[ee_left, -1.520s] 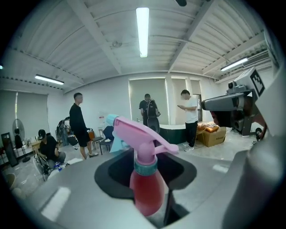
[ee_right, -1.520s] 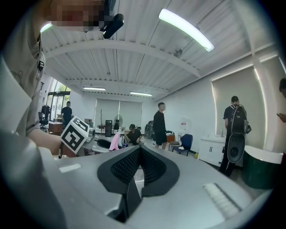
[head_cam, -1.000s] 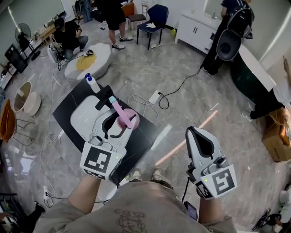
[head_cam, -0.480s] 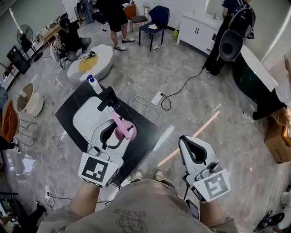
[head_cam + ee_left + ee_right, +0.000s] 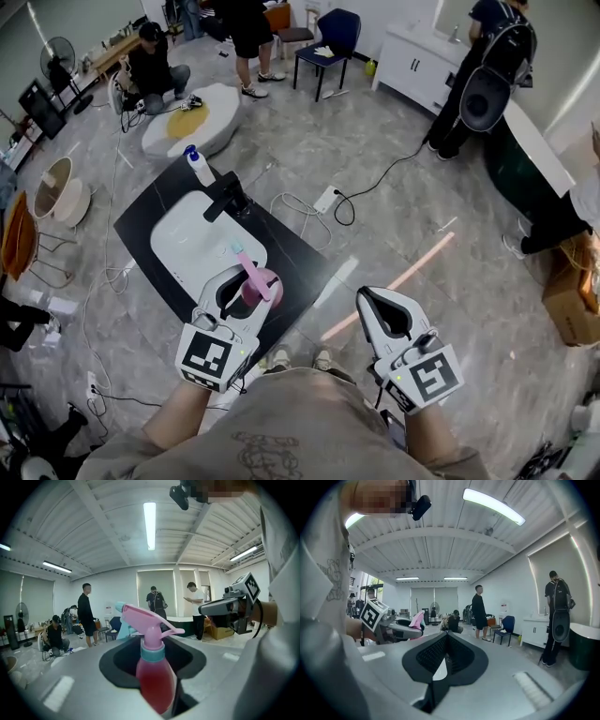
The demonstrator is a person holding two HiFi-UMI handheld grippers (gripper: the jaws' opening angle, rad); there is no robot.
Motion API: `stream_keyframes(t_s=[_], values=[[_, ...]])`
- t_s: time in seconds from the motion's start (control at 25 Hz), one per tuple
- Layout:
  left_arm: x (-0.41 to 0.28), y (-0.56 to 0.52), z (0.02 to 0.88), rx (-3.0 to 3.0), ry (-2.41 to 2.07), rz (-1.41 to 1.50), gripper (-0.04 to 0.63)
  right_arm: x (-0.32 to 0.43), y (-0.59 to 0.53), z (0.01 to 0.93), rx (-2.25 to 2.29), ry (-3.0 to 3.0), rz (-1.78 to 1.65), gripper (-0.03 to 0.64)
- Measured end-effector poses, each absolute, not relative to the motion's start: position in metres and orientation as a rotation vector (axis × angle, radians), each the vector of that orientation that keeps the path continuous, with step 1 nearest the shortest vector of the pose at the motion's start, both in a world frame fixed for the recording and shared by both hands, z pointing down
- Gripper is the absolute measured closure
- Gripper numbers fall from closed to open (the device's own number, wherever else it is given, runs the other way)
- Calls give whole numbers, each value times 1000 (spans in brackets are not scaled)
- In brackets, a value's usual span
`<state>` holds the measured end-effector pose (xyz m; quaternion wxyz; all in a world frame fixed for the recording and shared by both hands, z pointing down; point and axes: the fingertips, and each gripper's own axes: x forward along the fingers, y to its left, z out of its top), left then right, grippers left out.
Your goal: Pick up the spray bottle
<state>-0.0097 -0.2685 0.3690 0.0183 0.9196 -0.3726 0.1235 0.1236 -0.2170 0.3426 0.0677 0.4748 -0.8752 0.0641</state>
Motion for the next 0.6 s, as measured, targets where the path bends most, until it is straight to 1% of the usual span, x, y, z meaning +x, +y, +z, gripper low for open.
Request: stream_keyframes(t_s=[0.6], values=[[-15, -260, 374, 2841, -1166, 391, 437, 117, -214, 340, 1412, -2638, 163, 588]])
